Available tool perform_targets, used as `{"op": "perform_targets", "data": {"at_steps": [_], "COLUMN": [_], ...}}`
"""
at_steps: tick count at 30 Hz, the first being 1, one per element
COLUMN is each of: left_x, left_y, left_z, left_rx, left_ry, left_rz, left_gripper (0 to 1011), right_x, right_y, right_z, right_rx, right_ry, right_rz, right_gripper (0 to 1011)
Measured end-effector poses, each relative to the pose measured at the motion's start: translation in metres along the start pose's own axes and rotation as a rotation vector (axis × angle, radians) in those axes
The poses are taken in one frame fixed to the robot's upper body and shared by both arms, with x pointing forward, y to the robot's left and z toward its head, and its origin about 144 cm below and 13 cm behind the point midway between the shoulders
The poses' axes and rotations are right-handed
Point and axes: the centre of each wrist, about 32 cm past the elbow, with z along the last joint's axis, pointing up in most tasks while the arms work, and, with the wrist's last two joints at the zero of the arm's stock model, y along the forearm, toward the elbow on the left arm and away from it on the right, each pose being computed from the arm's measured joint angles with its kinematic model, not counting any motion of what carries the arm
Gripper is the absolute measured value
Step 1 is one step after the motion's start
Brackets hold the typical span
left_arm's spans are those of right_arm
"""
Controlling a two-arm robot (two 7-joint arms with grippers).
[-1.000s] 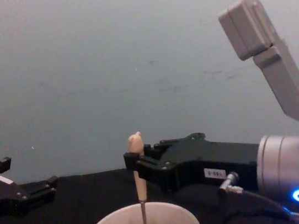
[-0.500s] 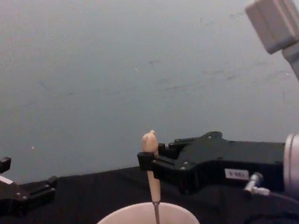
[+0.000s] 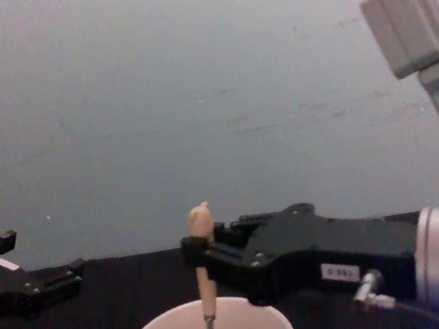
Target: Pick up the stirring spoon with one hand, stir inside the cup, then place it back in its original position.
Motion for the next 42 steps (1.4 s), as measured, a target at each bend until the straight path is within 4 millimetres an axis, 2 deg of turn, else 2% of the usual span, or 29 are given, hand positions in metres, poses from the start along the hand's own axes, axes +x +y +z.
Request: {"op": "perform_targets", "data": {"at_steps": [12, 23, 31, 42], "left_x": [0.0, 0.0, 0.0, 0.0], "left_y": [0.0, 0.0, 0.0, 0.0], "left_z": [0.0, 0.0, 0.0, 0.0], "left_rx": [0.0, 0.0, 0.0, 0.0], "left_ry": [0.0, 0.0, 0.0, 0.0], "left_rz": [0.0, 0.0, 0.0, 0.0], "left_gripper": [1001, 1001, 1001, 1001], "right_x": [-0.005, 0.0, 0.007, 0.012], "right_y": [0.021, 0.036, 0.038, 0.027], "right_z": [0.001, -0.003, -0.005, -0.005], "right_rx": [0.0, -0.011, -0.019, -0.025], "right_ry": [0.009, 0.002, -0.001, 0.0], "right_rz": [0.003, -0.041, -0.076, -0.105], "right_gripper": [204, 204, 204, 204]}}
